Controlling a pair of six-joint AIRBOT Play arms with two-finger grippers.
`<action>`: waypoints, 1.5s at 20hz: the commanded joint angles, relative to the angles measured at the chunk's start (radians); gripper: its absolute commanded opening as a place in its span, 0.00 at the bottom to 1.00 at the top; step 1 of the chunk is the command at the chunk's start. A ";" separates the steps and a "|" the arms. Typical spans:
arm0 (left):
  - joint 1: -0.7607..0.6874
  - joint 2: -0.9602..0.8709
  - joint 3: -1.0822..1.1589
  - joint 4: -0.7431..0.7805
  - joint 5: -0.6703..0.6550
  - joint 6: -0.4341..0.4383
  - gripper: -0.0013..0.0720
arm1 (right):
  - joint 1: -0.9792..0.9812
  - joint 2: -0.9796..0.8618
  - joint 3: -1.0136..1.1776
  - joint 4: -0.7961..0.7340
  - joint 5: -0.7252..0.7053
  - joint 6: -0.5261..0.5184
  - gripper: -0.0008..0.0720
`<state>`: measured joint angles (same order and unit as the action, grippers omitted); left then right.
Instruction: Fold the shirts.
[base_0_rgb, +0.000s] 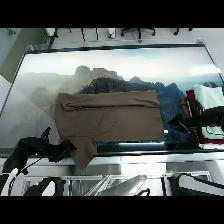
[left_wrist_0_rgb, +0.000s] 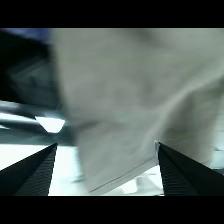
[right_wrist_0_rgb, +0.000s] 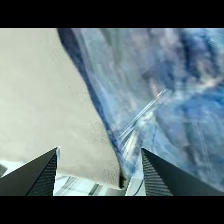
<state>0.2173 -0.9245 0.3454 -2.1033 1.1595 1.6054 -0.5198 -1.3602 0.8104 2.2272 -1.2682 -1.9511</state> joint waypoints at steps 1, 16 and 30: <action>-0.074 -0.064 0.010 -0.069 -0.121 0.009 0.96 | 0.033 -0.047 -0.003 0.011 0.000 -0.018 0.81; -0.174 -0.071 0.384 0.042 0.076 0.027 0.03 | 0.170 -0.195 -0.041 -0.020 -0.010 -0.044 0.80; -0.138 0.268 0.343 0.253 0.343 -0.093 0.03 | 0.179 0.072 -0.056 -0.270 -0.045 0.270 0.05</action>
<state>0.0784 -0.7212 0.7200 -1.9102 1.4414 1.5513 -0.3408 -1.3876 0.7647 2.0983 -1.2972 -1.8290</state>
